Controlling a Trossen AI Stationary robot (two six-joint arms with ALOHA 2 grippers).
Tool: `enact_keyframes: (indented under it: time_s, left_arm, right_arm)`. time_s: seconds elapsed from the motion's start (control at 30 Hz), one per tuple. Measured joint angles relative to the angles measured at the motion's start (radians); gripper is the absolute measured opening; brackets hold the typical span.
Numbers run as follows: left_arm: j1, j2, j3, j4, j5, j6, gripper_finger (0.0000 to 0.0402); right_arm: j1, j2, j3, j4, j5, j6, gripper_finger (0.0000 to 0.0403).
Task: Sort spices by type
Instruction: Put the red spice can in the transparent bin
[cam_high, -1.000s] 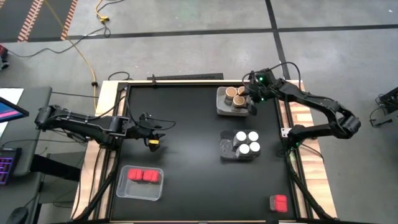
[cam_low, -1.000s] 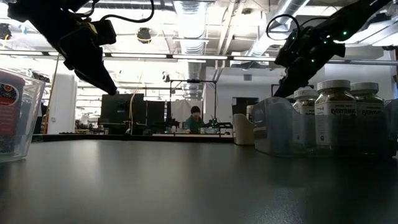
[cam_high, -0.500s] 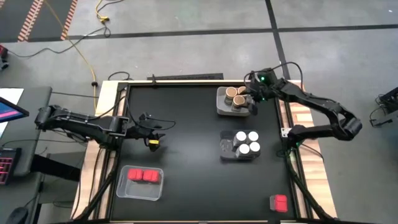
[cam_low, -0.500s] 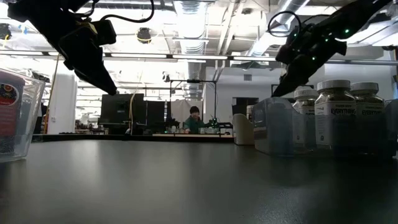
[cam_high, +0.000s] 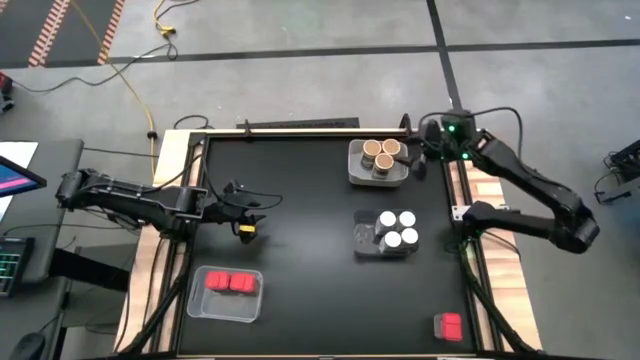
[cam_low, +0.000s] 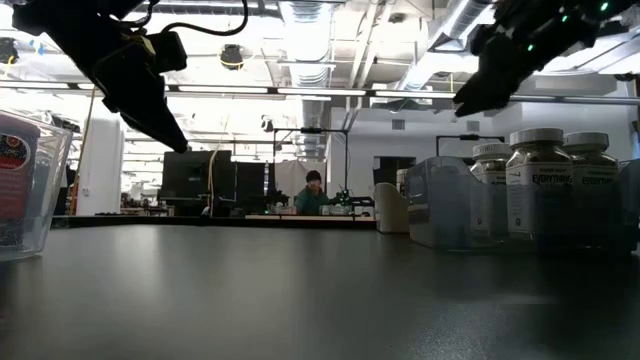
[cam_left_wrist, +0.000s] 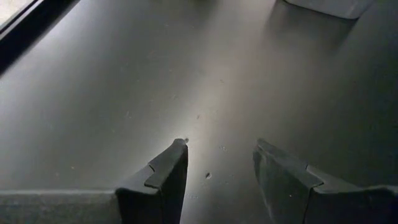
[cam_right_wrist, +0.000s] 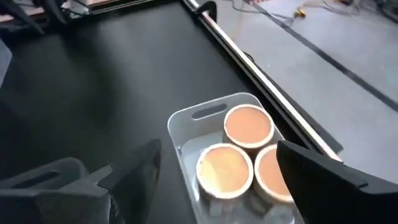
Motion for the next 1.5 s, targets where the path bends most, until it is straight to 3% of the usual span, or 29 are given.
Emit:
enact_keyframes:
  time_s: [0.47, 0.83, 1.03, 1.27, 1.37, 1.5]
  left_arm:
    - [0.0, 0.0, 0.0, 0.0, 0.0, -0.003, 0.0171]
    - [0.0, 0.0, 0.0, 0.0, 0.001, -0.018, 0.0171]
    - [0.0, 0.0, 0.0, 0.0, 0.002, 0.019, 0.0171]
    - [0.0, 0.0, 0.0, 0.0, 0.002, 0.112, 0.0171]
    - [0.0, 0.0, 0.0, 0.0, 0.001, 0.16, 0.0171]
    - [0.0, 0.0, 0.0, 0.0, 0.001, 0.212, 0.0171]
  right_arm:
    - [0.165, -0.035, 0.205, -0.606, 0.186, 0.378, 0.0345]
    - [0.376, -0.035, 0.216, -0.821, 0.297, 0.859, 0.0345]
    - [0.633, -0.033, 0.216, -0.82, 0.372, 1.216, 0.0333]
    - [1.057, -0.016, 0.216, -0.745, 0.483, 1.707, 0.0304]
    - [1.227, 0.034, 0.235, -0.705, 0.557, 1.892, 0.0302]
    - [1.393, 0.17, 0.271, -0.706, 0.569, 2.09, 0.0302]
